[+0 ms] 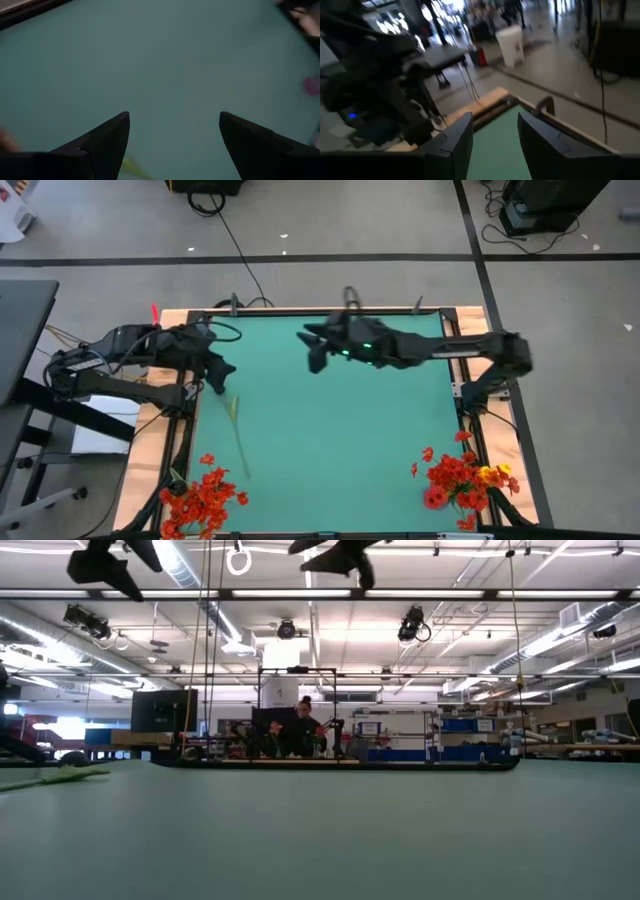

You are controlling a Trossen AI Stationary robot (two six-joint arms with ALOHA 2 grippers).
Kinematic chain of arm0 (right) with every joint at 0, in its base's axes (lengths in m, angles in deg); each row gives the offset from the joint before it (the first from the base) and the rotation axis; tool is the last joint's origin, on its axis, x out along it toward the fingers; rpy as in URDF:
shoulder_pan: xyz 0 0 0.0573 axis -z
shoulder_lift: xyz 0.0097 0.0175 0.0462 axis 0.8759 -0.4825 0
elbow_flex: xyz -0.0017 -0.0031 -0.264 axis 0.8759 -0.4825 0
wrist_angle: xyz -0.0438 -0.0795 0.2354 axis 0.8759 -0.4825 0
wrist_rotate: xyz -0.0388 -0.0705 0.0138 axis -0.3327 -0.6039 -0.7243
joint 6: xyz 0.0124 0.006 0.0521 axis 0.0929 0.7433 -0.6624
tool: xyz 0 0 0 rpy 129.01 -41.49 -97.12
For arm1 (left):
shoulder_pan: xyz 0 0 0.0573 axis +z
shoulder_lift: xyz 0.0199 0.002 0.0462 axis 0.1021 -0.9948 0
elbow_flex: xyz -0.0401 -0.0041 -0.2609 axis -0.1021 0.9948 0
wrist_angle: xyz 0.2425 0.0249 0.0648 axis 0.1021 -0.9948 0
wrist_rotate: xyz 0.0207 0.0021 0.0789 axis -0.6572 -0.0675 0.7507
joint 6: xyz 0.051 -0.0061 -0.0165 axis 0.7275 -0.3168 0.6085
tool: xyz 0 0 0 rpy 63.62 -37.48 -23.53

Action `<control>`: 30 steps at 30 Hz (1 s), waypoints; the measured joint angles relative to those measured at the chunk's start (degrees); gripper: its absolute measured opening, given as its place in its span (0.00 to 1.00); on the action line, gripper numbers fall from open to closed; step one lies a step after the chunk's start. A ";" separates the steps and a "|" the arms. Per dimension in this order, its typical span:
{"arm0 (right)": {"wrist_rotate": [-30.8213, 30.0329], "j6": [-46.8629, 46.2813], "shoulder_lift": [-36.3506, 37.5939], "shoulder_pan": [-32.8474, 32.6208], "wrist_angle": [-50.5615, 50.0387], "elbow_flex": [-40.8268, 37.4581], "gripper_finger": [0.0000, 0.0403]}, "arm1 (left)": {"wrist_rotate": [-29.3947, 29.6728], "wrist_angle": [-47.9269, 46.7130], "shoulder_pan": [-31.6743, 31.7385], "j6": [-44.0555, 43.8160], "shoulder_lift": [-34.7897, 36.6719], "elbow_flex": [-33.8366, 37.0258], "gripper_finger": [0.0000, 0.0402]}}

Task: Sort flowers into vase by color
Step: Put the black tulip into the transparent vase

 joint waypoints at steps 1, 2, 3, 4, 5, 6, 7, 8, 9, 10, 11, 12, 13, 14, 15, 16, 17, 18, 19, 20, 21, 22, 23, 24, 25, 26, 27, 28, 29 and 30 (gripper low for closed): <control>0.17 -0.97 -2.02 0.18 -2.32 2.67 0.41 | 0.91 -1.14 0.00 -0.91 0.00 0.00 0.78; 1.03 -1.79 -3.94 0.48 -4.74 5.23 0.41 | 1.68 -2.18 0.00 -1.65 0.00 0.00 0.78; 1.66 -2.94 -5.98 0.72 -7.37 7.74 0.41 | 2.34 -3.21 0.00 -2.44 0.01 0.00 0.78; 2.57 -4.67 -7.95 0.99 -9.40 10.14 0.41 | 2.69 -4.26 0.00 -3.22 0.01 0.00 0.78; 3.77 -6.77 -9.89 1.25 -11.56 12.35 0.41 | 2.96 -5.33 0.00 -4.10 0.00 0.00 0.78; 4.86 -8.65 -11.78 1.49 -13.48 14.42 0.41 | 2.97 -6.36 0.00 -4.69 0.00 0.00 0.78; 6.23 -10.11 -13.64 1.69 -15.12 16.52 0.41 | 2.99 -7.39 0.00 -5.01 0.02 0.00 0.78; 7.56 -11.06 -15.34 1.84 -16.19 18.39 0.41 | 2.99 -8.54 0.00 -5.14 0.27 0.00 0.78; 8.62 -11.73 -16.91 1.93 -17.06 20.02 0.41 | 2.99 -9.69 0.00 -5.30 0.61 0.00 0.78; 9.51 -12.22 -18.48 1.95 -17.75 21.57 0.41 | 3.00 -10.59 0.00 -5.36 0.85 0.00 0.78; 10.11 -12.75 -19.86 1.95 -18.19 23.02 0.41 | 3.03 -11.34 0.00 -5.37 1.36 0.00 0.78; 10.45 -13.30 -21.26 1.93 -18.57 24.29 0.41 | 3.03 -11.89 0.00 -5.39 1.91 0.00 0.78; 10.86 -13.81 -22.62 1.91 -18.75 25.41 0.41 | 3.03 -12.29 0.00 -5.53 2.40 0.00 0.78; 11.55 -14.40 -23.95 1.91 -18.79 26.39 0.41 | 3.03 -12.60 0.00 -5.81 3.00 0.00 0.78; 11.88 -15.06 -25.29 1.91 -18.79 27.28 0.41 | 3.03 -13.06 0.00 -6.32 3.64 0.00 0.78; 12.47 -15.85 -26.58 1.79 -18.79 28.10 0.41 | 3.01 -13.71 0.00 -6.88 4.26 0.00 0.78; 13.03 -16.52 -27.90 1.69 -18.92 28.89 0.41 | 3.08 -14.44 0.00 -7.66 4.88 0.00 0.78; 13.21 -17.27 -29.15 1.54 -18.90 29.57 0.41 | 3.39 -15.25 0.00 -8.71 5.40 0.00 0.78; 13.36 -17.86 -30.46 1.41 -18.90 30.28 0.41 | 3.72 -16.22 0.00 -9.79 5.78 0.00 0.78; 13.55 -18.36 -31.70 1.20 -18.94 30.96 0.41 | 3.90 -17.46 0.00 -10.69 6.15 0.00 0.78; 13.89 -18.82 -32.90 0.98 -18.90 31.58 0.41 | 4.02 -19.03 0.00 -11.90 6.35 0.00 0.78; 14.41 -19.26 -34.14 0.71 -18.90 32.24 0.41 | 4.15 -20.35 0.00 -13.21 6.40 0.00 0.78; 14.86 -19.61 -35.36 0.46 -18.90 32.90 0.41 | 4.47 -20.99 0.00 -14.70 6.40 0.02 0.78; 15.38 -20.11 -36.44 0.19 -18.85 33.40 0.41 | 4.53 -20.68 0.00 -15.65 6.37 0.19 0.78; 15.59 -20.69 -37.46 -0.12 -18.93 33.82 0.41 | 4.48 -20.31 0.00 -16.35 6.32 0.53 0.78; 15.81 -21.24 -38.44 -0.40 -18.95 34.28 0.41 | 4.32 -20.01 0.00 -17.08 6.24 1.08 0.78; 16.06 -21.78 -39.29 -0.60 -18.93 34.67 0.41 | 3.94 -19.60 0.00 -17.53 6.01 1.86 0.78; 16.42 -22.24 -40.06 -0.82 -18.99 34.98 0.41 | 3.51 -19.47 0.00 -17.79 5.62 2.88 0.78; 17.12 -22.62 -40.67 -0.96 -18.89 35.23 0.41 | 2.88 -19.59 0.00 -17.87 5.34 4.20 0.78; 17.80 -23.29 -41.32 -1.14 -18.62 35.48 0.41 | 1.77 -19.63 0.00 -18.01 5.04 5.51 0.78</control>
